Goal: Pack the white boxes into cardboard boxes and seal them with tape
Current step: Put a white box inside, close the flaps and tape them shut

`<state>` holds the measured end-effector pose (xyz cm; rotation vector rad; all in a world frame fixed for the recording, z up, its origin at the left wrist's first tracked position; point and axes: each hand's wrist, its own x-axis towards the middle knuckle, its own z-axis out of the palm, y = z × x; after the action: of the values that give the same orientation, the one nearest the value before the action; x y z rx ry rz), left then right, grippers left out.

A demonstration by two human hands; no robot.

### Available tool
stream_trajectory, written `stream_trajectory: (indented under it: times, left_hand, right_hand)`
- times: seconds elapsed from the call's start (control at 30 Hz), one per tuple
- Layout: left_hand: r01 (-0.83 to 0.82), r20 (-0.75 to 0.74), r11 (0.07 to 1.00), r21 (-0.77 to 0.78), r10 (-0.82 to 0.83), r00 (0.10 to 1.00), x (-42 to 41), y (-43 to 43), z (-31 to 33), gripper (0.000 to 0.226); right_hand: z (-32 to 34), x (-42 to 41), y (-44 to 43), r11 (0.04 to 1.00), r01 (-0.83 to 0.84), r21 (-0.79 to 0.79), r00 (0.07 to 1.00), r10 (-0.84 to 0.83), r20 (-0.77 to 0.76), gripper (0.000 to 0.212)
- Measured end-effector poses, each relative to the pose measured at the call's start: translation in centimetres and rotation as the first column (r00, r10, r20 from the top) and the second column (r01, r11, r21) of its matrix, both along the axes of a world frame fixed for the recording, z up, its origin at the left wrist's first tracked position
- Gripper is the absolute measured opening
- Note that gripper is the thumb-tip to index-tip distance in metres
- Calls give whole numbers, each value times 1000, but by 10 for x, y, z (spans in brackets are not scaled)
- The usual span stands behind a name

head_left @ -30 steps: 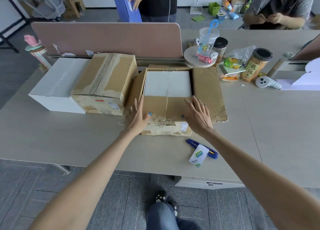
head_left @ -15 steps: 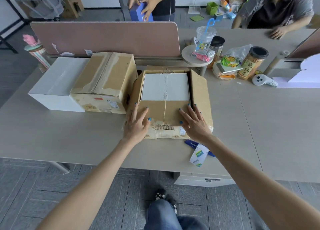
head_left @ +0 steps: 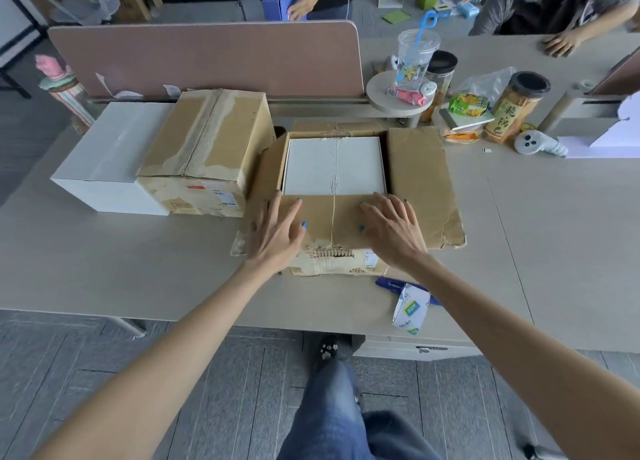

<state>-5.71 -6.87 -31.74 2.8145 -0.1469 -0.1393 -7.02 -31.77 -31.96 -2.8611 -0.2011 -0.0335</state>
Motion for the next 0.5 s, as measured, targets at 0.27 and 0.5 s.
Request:
stream_trajectory:
  times: [0.27,0.5]
  left_hand:
    - [84,28,996,28,-85,996,85,-10,16,55]
    - [116,-11,990,-81,-118,993,166,-18,26,54]
  right_hand:
    - [17,79,3,999,6,33,1000,-6,4,50]
    - [32,159,-4,998,55,-12,998,-55,12,48]
